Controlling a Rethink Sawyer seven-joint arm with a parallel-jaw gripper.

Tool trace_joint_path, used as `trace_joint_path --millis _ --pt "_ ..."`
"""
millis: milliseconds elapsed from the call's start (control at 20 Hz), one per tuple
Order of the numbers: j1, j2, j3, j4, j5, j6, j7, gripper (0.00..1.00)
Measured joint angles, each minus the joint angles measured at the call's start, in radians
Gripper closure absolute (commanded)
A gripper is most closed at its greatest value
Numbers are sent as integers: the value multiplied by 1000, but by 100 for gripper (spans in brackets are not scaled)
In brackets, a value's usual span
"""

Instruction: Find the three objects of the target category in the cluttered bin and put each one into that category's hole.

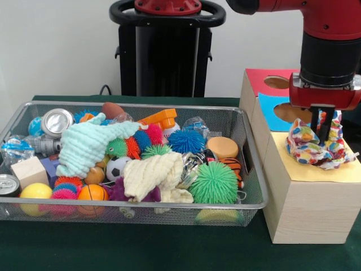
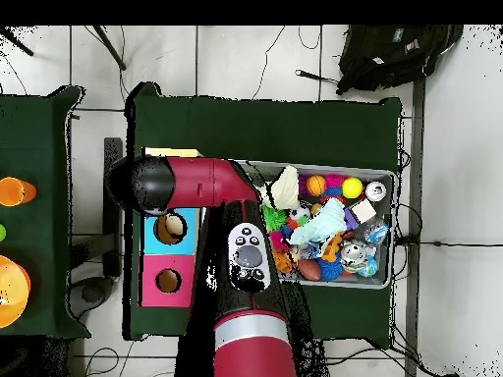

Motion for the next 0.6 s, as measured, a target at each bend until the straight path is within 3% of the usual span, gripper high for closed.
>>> trace_joint_path --millis 600 --pt "3 31 0 -18 0 -16 0 100"
